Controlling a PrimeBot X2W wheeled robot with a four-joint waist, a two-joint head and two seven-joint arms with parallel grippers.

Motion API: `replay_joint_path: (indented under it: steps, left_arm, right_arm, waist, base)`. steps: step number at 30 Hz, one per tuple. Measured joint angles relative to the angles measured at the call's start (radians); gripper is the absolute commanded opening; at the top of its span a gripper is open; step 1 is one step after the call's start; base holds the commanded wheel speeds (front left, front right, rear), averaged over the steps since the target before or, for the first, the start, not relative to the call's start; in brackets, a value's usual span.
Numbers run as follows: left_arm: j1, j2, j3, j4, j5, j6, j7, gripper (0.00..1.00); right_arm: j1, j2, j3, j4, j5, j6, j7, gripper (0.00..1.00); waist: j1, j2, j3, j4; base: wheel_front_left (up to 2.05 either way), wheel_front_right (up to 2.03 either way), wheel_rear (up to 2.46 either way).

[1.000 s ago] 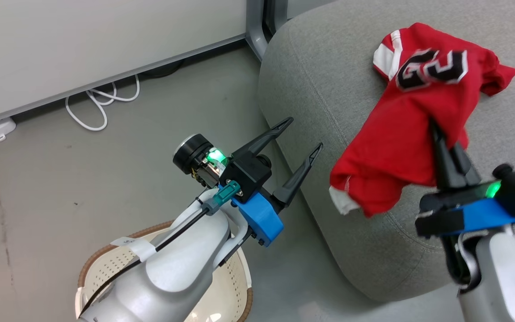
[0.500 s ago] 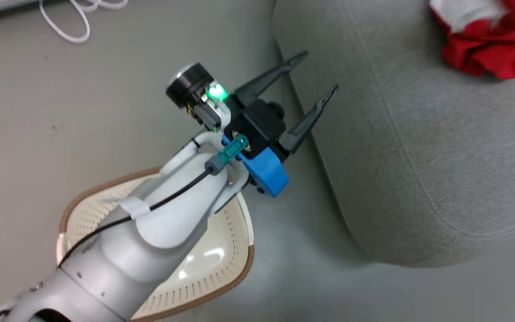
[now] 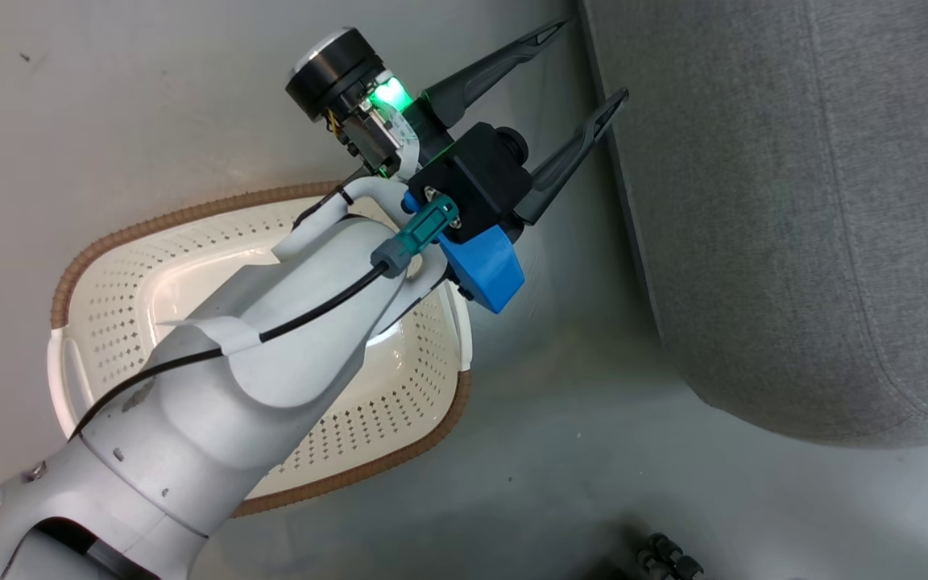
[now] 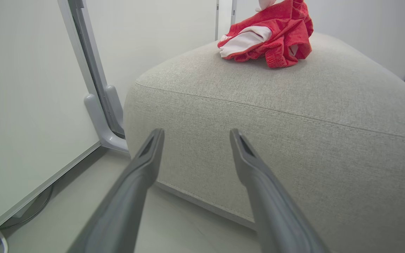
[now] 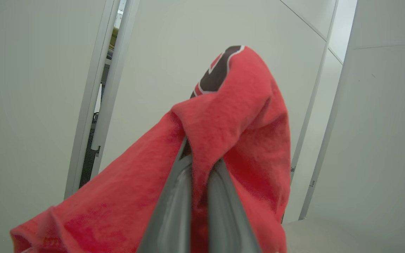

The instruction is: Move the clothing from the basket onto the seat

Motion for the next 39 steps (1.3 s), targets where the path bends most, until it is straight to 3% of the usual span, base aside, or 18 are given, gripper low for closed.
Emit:
replay_joint_path:
  steps: [14,20,21,22,26,34,39]
  left_arm:
    - [-0.032,0.016,-0.016,-0.011,0.0,0.0,0.003,1.0]
    - [-0.033,0.012,-0.022,-0.007,-0.002,0.001,0.002,1.0]
    - [-0.033,0.012,-0.023,-0.006,-0.002,0.001,0.002,1.0]
    - [-0.033,0.012,-0.024,-0.004,-0.005,0.002,0.001,1.0]
    - [-0.03,0.006,-0.025,0.005,-0.011,0.008,-0.006,1.0]
    - [0.024,-0.008,-0.005,0.015,-0.038,0.025,-0.017,1.0]
    - [0.112,-0.004,0.053,-0.01,-0.064,0.048,-0.019,1.0]
  right_arm:
    - [0.084,0.067,-0.004,0.274,-0.011,0.0,0.0,0.0]
    - [0.067,0.067,0.012,0.353,-0.01,0.0,0.0,0.0]
    - [0.062,0.067,0.011,0.354,-0.009,0.0,0.0,0.41]
    - [0.059,0.067,0.009,0.351,-0.009,0.0,0.0,1.0]
    - [0.081,0.072,-0.008,0.306,-0.018,0.0,0.0,1.0]
    - [0.277,0.147,-0.077,0.152,-0.078,0.0,0.0,1.0]
    - [0.403,0.214,-0.016,0.015,-0.12,0.0,0.0,1.0]
  waist:
    - [-0.0001,0.0,0.062,0.004]
    - [-0.0001,0.0,0.064,0.019]
    - [-0.0001,0.0,0.063,0.02]
    - [-0.0001,0.0,0.061,0.021]
    - [-0.0001,0.0,0.039,0.024]
    - [-0.0002,0.0,-0.058,0.025]
    - [-0.0002,0.0,-0.16,0.025]
  base:
    - [0.0,0.0,0.0]
    - [0.0,0.0,0.0]
    - [0.0,0.0,0.0]
    - [0.0,0.0,0.0]
    - [0.0,0.0,0.0]
    - [0.0,0.0,0.0]
    - [0.0,0.0,0.0]
